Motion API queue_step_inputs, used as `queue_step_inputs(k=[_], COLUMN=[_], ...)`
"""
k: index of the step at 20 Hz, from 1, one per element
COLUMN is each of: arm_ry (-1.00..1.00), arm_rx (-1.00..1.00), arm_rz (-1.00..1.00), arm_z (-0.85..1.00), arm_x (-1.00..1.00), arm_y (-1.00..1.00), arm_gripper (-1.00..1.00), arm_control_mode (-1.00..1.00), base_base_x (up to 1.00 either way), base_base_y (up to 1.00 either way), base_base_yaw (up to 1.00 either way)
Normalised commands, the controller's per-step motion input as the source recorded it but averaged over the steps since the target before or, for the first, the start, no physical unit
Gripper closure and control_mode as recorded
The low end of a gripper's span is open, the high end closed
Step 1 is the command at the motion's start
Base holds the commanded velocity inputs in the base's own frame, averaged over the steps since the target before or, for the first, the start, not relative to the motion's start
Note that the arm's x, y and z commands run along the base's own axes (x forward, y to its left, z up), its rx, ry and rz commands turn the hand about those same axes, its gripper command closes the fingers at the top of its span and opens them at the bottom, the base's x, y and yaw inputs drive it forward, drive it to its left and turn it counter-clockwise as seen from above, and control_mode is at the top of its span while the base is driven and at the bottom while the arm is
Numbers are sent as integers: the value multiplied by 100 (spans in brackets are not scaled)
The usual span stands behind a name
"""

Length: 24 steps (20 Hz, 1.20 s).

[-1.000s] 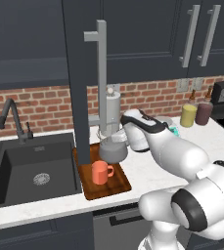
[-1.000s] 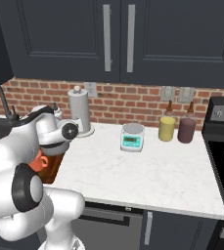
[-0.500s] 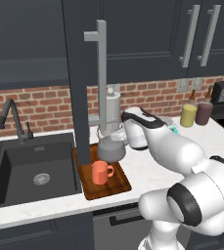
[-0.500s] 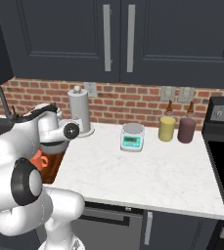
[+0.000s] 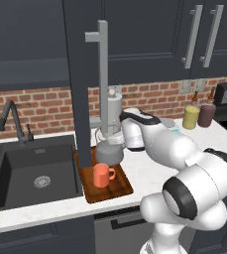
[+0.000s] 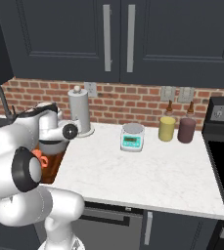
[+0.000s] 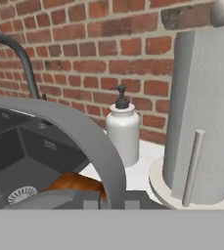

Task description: Pick the kettle from the counter and place it on the tray. Then pick the mug from the cabinet and place it on the tray. Then close the cabinet doors.

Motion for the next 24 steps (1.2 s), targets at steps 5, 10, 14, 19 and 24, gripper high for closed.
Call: queue_step_inputs(k=[5,10,14,19,24], arm_ry=[-2,-1,0,0,0], arm_rx=[0,3,7,10,9], arm_rz=[0,0,0,0,0], arm_z=[-18,-12,-8,-4,-6], arm_x=[6,10,10,9,9], arm_y=[20,17,11,2,0], arm_gripper=[100,100,100,100,100], arm_control_mode=[-100,-100,-100,-100,-100], base_base_x=[0,0,0,0,0], base_base_y=[0,0,0,0,0], base_base_yaw=[0,0,0,0,0])
